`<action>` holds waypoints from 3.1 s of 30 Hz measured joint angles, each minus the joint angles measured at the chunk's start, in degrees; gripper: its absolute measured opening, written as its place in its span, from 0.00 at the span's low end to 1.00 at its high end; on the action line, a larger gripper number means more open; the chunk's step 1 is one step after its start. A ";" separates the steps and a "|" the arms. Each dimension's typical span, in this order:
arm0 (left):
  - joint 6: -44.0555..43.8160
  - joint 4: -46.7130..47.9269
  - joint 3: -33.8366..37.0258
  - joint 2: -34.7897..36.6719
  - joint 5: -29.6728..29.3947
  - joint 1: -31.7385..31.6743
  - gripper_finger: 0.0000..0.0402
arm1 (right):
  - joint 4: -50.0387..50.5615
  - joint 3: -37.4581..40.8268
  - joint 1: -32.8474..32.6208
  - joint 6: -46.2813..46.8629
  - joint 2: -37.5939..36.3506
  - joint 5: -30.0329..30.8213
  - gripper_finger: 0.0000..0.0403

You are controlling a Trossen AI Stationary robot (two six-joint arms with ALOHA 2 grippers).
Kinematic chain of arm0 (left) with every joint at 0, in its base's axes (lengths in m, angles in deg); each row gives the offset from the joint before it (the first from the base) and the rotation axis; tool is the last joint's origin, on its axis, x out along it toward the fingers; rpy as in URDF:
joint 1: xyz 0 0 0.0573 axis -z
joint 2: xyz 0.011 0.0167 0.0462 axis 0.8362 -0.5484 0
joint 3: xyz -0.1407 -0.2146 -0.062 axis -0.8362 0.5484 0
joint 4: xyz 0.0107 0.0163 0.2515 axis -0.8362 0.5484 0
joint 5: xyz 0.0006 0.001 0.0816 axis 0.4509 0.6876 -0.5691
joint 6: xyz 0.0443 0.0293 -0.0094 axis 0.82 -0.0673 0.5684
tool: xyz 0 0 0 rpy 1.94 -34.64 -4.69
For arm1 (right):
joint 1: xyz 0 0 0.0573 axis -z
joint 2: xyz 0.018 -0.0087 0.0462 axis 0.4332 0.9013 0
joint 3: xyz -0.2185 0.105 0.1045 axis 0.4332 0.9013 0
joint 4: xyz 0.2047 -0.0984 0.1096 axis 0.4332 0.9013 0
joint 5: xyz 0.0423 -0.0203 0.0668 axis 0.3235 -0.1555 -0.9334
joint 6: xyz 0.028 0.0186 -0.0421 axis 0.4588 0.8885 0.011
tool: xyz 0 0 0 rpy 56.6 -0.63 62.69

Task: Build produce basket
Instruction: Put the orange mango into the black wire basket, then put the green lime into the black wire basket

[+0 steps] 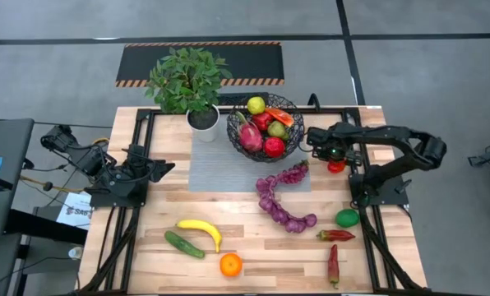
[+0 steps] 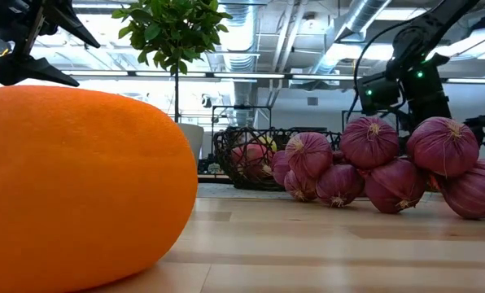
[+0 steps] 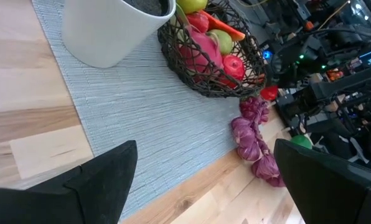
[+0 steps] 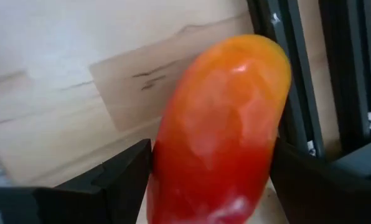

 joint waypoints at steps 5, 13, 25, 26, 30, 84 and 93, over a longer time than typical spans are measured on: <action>-0.01 0.79 0.00 0.00 0.01 -0.02 0.91 | 0.33 0.09 -1.18 -1.52 0.88 -0.84 0.73; 0.00 0.96 0.00 0.00 0.04 0.00 0.91 | -0.70 0.24 -4.40 -2.04 -3.36 -3.45 0.63; -0.07 0.99 0.00 0.00 0.13 0.00 0.91 | -0.77 -13.27 -7.44 -11.74 -16.07 -2.23 0.62; -0.07 1.00 0.00 -0.01 0.14 -0.02 0.91 | -1.58 -15.21 -7.37 -14.09 -16.44 -2.12 0.62; -0.09 1.01 0.00 -0.01 0.11 0.00 0.91 | -5.98 -22.84 -5.74 -27.74 -15.34 -1.51 0.62; -2.10 1.82 0.00 -0.02 -0.21 -0.01 0.91 | -2.44 -57.31 7.40 -99.81 29.09 2.43 0.94; -2.10 3.17 0.00 -0.01 -0.17 0.00 0.91 | 26.57 -71.33 4.36 -81.71 27.97 -8.92 0.91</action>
